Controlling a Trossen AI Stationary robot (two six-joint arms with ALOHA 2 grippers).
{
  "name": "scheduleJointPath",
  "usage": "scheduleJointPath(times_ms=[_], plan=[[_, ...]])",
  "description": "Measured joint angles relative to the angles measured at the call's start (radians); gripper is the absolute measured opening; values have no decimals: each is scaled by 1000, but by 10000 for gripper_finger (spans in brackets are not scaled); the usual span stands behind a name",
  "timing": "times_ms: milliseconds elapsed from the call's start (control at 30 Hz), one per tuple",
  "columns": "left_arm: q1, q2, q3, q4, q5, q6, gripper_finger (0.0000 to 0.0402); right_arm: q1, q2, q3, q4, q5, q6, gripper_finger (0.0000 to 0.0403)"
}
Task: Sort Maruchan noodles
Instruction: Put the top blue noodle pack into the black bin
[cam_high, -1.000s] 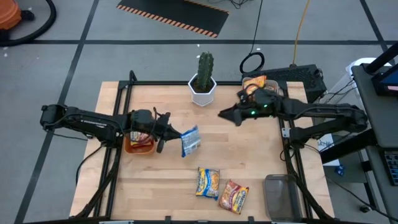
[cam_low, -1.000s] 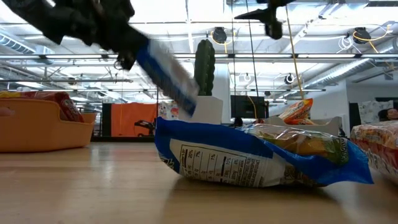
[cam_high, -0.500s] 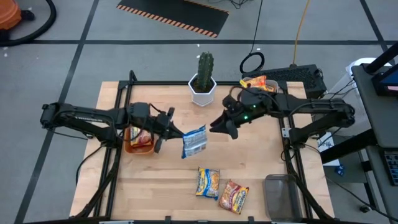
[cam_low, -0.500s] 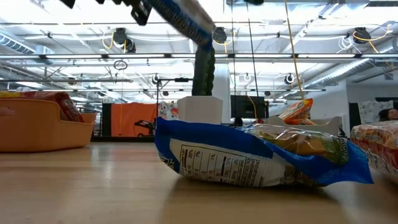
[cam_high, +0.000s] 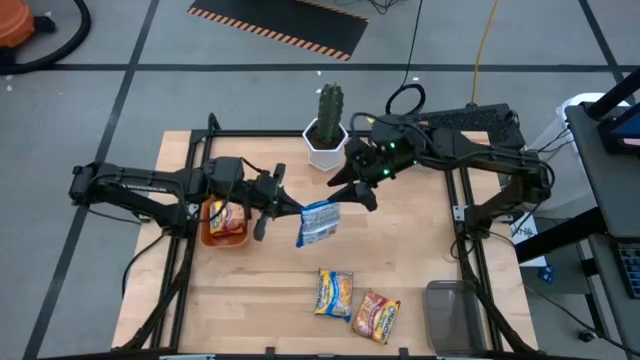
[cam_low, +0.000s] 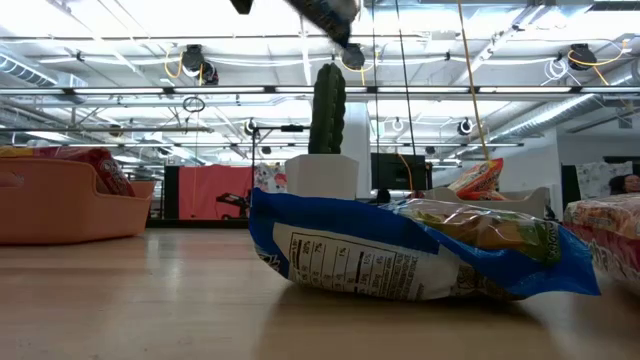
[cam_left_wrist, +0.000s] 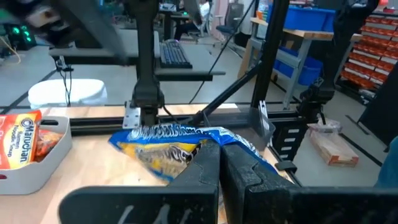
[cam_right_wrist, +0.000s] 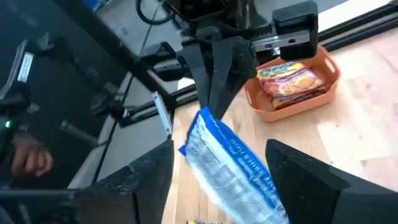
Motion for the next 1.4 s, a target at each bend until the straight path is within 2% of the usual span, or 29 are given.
scheduleJointPath(times_ms=[133, 300, 533, 833, 967, 1267, 1400], plan=[[-4, 58, 61, -16, 0, 2, 0, -63, 14, 1, -23, -139, -117, 268], [-3, 128, 120, -21, 0, 22, 0, -131, 48, -6, -117, -339, -254, 268], [23, 203, 178, -19, 0, 34, 0, -143, 60, -70, -168, -372, -461, 266], [35, 229, 195, -18, 4, 37, 0, -141, 59, -187, -134, -420, -514, 262], [43, 229, 195, -19, 5, 36, 0, -141, 61, -200, -129, -420, -520, 237], [43, 229, 195, -21, 4, 53, 1, -139, 53, -200, -98, -426, -523, 129], [43, 229, 195, -24, -18, 26, 11, -132, 53, -200, -102, -422, -479, 105]])
